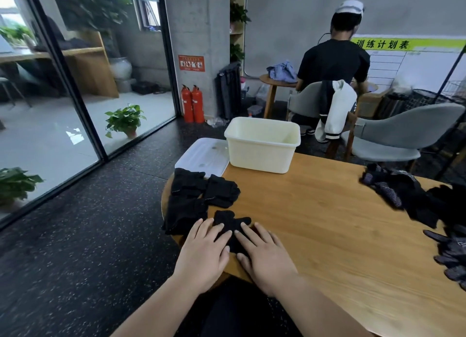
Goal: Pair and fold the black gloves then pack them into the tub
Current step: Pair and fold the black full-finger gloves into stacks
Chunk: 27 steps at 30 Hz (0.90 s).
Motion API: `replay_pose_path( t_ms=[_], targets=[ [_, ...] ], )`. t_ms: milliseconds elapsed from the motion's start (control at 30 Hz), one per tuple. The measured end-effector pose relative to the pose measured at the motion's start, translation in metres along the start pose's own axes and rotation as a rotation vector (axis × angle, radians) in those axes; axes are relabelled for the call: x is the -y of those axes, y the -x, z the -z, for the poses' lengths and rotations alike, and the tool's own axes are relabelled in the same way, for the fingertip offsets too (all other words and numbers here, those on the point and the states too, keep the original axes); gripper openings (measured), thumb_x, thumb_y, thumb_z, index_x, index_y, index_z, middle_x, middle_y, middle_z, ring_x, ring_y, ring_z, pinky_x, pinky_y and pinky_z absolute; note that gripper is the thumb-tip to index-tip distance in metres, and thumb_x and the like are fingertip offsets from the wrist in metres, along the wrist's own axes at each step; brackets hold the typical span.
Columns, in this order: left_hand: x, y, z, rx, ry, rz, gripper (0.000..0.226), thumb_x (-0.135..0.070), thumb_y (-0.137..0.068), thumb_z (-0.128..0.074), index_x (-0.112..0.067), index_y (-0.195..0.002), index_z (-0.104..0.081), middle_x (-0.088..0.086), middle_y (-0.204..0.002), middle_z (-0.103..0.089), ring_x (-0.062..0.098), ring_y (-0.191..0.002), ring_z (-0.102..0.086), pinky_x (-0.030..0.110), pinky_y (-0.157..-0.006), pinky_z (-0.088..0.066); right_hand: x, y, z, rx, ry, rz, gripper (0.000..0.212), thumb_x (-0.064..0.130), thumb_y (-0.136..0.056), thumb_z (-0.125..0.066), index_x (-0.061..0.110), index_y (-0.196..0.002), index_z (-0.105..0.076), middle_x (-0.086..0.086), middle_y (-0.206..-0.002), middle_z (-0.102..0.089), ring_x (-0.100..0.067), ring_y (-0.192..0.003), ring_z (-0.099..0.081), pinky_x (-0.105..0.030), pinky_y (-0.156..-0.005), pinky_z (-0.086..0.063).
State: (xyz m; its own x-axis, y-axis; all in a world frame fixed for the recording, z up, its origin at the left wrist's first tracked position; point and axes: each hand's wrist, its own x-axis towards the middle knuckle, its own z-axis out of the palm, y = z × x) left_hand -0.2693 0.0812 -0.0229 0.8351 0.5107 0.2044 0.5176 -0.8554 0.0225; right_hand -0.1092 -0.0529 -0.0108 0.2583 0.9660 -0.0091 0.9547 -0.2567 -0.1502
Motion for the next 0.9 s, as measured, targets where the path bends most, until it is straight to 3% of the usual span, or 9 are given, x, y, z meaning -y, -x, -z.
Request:
replay_pose_path(
  t_ms=[100, 200, 333, 567, 667, 900],
  targets=[
    [0.006, 0.001, 0.006, 0.013, -0.041, 0.006, 0.051, -0.049, -0.108, -0.036, -0.029, -0.146, -0.062, -0.004, -0.154, -0.057, 0.025, -0.153, -0.036, 0.048, -0.129, -0.015, 0.000, 0.000, -0.008, -0.046, -0.002, -0.010, 0.062, 0.061, -0.109, -0.012, 0.042, -0.166, 0.002, 0.017, -0.173, 0.016, -0.015, -0.159, 0.023, -0.040, -0.130, 0.005],
    [0.008, 0.001, 0.007, 0.026, -0.072, 0.024, 0.055, -0.051, -0.107, -0.033, -0.028, -0.148, -0.061, -0.001, -0.157, -0.054, 0.026, -0.155, -0.034, 0.049, -0.129, -0.011, -0.004, 0.001, -0.012, -0.065, -0.020, -0.035, 0.061, 0.064, -0.109, -0.011, 0.046, -0.165, 0.003, 0.019, -0.170, 0.026, -0.013, -0.156, 0.030, -0.038, -0.130, 0.006],
    [0.004, -0.004, 0.010, 0.049, -0.106, 0.039, 0.062, -0.054, -0.108, -0.025, -0.024, -0.155, -0.053, 0.003, -0.165, -0.044, 0.027, -0.161, -0.020, 0.051, -0.131, -0.004, -0.004, 0.004, -0.012, -0.105, -0.053, -0.056, 0.059, 0.062, -0.109, -0.012, 0.046, -0.166, -0.003, 0.017, -0.171, 0.024, -0.011, -0.156, 0.029, -0.036, -0.129, 0.006],
    [-0.008, -0.010, 0.015, 0.053, -0.120, 0.079, 0.066, -0.054, -0.107, -0.022, -0.019, -0.153, -0.054, 0.008, -0.166, -0.041, 0.030, -0.162, -0.014, 0.051, -0.131, -0.004, -0.014, 0.008, -0.005, -0.257, -0.261, -0.178, 0.071, 0.064, -0.102, -0.005, 0.039, -0.163, -0.031, 0.017, -0.174, -0.001, -0.011, -0.161, 0.002, -0.033, -0.129, -0.012],
    [-0.016, -0.013, 0.018, 0.027, -0.081, 0.065, 0.066, -0.055, -0.107, -0.022, -0.020, -0.154, -0.052, 0.005, -0.166, -0.042, 0.028, -0.162, -0.014, 0.049, -0.130, -0.004, -0.029, 0.014, -0.005, -0.233, -0.166, -0.192, 0.063, 0.062, -0.107, -0.012, 0.039, -0.162, -0.031, 0.015, -0.175, -0.003, -0.013, -0.162, 0.001, -0.037, -0.130, -0.015],
    [-0.072, -0.036, 0.024, 0.078, -0.012, -0.075, 0.064, -0.059, -0.110, -0.020, -0.026, -0.164, -0.032, -0.002, -0.174, -0.020, 0.023, -0.163, 0.005, 0.045, -0.133, 0.003, -0.096, 0.063, 0.003, -0.215, 0.019, -0.253, 0.056, 0.060, -0.109, -0.019, 0.040, -0.158, -0.038, 0.013, -0.174, -0.015, -0.019, -0.161, -0.010, -0.041, -0.129, -0.017]
  ],
)
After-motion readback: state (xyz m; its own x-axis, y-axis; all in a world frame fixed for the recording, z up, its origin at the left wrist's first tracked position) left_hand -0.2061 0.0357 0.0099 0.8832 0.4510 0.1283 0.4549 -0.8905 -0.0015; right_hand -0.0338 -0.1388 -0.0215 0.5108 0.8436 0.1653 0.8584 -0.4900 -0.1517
